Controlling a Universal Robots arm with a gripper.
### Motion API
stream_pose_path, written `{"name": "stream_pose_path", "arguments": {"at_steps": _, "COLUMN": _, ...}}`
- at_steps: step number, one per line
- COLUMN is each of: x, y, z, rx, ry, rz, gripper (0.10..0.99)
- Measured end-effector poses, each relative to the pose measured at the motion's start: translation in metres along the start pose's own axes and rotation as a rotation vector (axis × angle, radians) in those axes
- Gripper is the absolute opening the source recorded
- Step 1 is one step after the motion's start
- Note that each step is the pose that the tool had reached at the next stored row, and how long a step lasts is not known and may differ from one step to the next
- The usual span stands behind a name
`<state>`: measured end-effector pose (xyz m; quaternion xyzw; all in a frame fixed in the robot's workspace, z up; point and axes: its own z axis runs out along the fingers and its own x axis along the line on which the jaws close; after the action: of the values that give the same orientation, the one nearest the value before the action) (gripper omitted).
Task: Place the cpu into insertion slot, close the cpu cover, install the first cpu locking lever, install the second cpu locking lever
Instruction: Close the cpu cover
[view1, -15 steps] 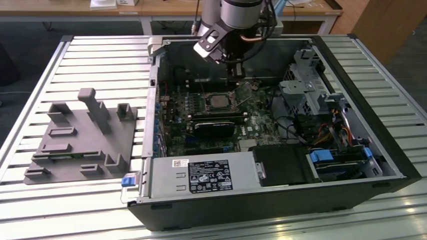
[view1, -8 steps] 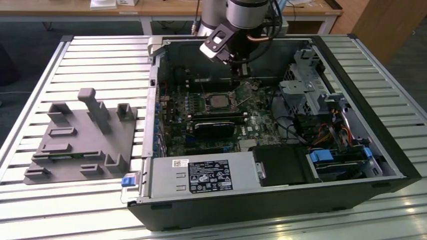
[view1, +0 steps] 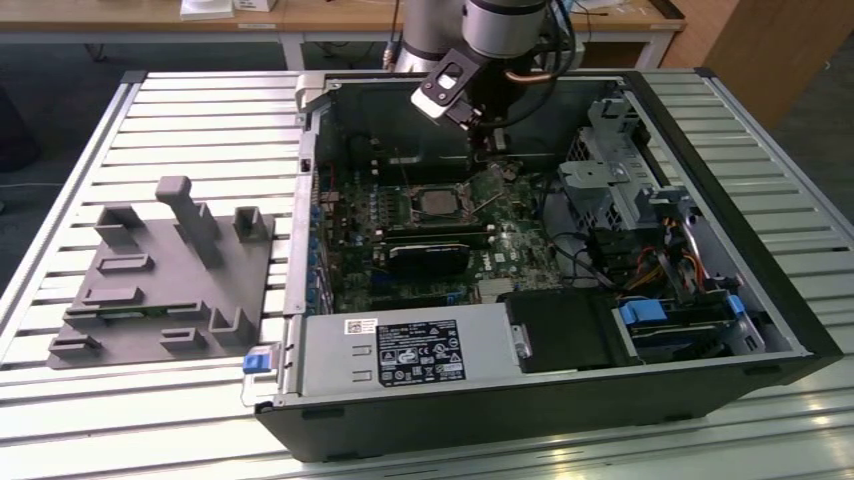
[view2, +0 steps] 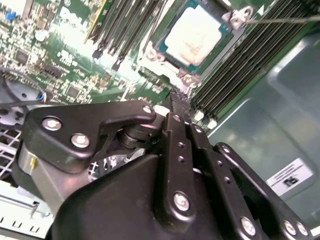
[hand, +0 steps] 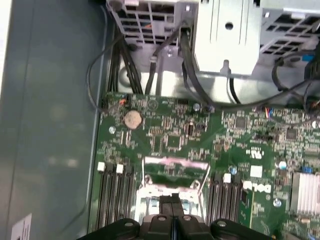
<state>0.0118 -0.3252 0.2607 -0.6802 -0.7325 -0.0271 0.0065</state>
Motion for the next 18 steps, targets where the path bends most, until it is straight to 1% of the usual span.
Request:
{"name": "stream_pose_path", "arguments": {"at_steps": 3, "x": -0.0004, "y": 0.0052, "z": 0.0003, "rx": 0.0, "ry": -0.0003, "rz": 0.002, "gripper": 0.106}}
{"name": "stream_pose_path", "arguments": {"at_steps": 12, "x": -0.0011, "y": 0.0128, "z": 0.003, "rx": -0.001, "ry": -0.0014, "rz": 0.036, "gripper": 0.106}}
{"name": "stream_pose_path", "arguments": {"at_steps": 18, "x": -0.0018, "y": 0.0233, "z": 0.0039, "rx": -0.002, "ry": -0.0014, "rz": 0.041, "gripper": 0.106}}
